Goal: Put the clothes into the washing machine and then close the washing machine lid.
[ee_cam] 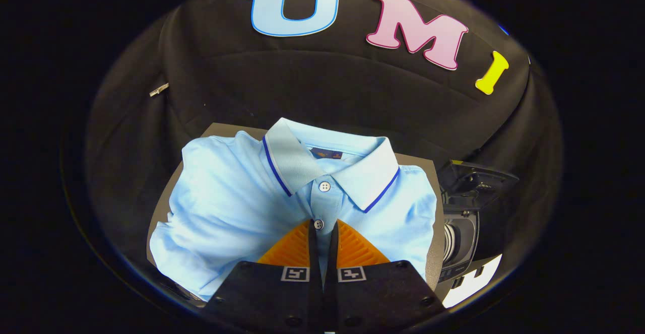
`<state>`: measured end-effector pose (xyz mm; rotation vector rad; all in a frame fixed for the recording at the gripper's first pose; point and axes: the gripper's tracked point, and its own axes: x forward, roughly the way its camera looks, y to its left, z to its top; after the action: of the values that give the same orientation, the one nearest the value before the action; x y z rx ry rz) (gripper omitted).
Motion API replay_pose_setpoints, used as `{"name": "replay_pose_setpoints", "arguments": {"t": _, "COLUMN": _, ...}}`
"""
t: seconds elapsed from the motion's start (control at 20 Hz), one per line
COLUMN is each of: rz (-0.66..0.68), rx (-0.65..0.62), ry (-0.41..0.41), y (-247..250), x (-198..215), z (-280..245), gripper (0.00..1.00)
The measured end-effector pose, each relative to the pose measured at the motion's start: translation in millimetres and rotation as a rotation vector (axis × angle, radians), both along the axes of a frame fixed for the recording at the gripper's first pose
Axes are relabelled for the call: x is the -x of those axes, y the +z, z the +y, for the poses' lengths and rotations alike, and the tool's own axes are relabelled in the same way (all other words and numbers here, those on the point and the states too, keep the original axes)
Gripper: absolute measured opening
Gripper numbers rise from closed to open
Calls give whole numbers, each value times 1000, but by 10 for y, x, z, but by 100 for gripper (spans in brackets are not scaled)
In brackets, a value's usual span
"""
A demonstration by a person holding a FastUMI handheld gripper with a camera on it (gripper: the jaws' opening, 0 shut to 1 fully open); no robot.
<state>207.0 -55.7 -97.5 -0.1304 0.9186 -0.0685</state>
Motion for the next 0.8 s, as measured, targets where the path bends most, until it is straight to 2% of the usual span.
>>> {"name": "replay_pose_setpoints", "arguments": {"t": 0.2, "rz": -56, "rx": 23, "ry": -21, "y": 24, "x": 40, "z": -16, "gripper": 6}}
{"name": "replay_pose_setpoints", "arguments": {"t": 0.35, "rz": -150, "rx": 37, "ry": -22, "y": 84, "x": 54, "z": 19, "gripper": 6}}
{"name": "replay_pose_setpoints", "arguments": {"t": 0.8, "rz": -419, "rx": 101, "ry": -32, "y": 646, "x": 222, "z": 103, "gripper": 5}}
